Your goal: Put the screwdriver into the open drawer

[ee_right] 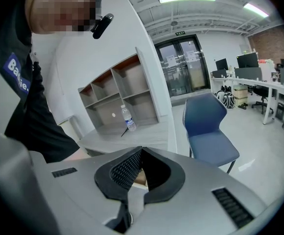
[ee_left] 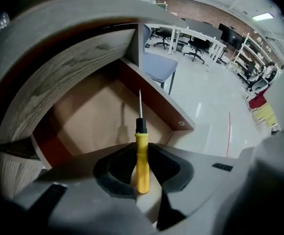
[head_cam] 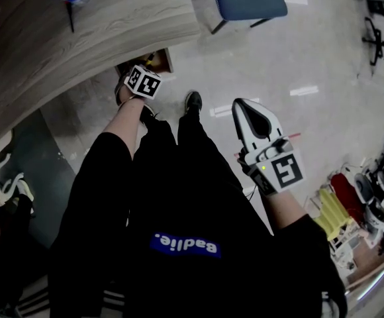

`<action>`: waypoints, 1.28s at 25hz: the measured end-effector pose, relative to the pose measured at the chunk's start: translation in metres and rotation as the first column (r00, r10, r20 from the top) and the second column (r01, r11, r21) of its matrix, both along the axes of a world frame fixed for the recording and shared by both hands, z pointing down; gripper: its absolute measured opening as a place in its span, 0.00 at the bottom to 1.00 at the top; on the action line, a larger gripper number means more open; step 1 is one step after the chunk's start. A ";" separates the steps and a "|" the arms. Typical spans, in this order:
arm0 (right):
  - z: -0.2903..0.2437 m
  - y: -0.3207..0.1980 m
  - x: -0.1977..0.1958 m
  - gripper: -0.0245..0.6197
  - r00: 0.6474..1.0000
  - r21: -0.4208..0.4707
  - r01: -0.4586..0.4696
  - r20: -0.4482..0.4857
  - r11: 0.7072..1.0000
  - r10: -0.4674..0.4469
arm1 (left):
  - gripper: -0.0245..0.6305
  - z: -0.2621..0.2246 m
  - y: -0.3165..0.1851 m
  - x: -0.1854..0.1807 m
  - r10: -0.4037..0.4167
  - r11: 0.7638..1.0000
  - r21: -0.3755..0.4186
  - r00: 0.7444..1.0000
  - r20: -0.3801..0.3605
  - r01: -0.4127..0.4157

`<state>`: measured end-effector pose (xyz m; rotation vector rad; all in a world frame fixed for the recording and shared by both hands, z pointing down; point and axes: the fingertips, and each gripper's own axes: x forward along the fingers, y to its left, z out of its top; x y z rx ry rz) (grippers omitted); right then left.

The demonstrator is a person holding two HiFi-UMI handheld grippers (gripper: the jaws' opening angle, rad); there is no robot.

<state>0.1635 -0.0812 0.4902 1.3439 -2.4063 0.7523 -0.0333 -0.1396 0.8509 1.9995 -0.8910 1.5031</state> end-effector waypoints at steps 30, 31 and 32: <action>0.014 0.011 0.003 0.08 0.999 -0.044 0.044 -0.030 0.998 -0.045 | 0.16 0.022 -0.011 0.010 -0.046 0.999 0.025 0.999 0.029 0.045; 0.014 0.011 0.003 0.08 0.998 -0.044 0.045 -0.034 0.998 -0.046 | 0.16 0.022 -0.011 0.011 -0.049 0.999 0.026 0.998 0.028 0.048; 0.015 0.011 0.003 0.08 0.998 -0.045 0.044 -0.037 0.998 -0.046 | 0.18 0.023 -0.010 0.012 -0.053 0.998 0.022 0.998 0.024 0.052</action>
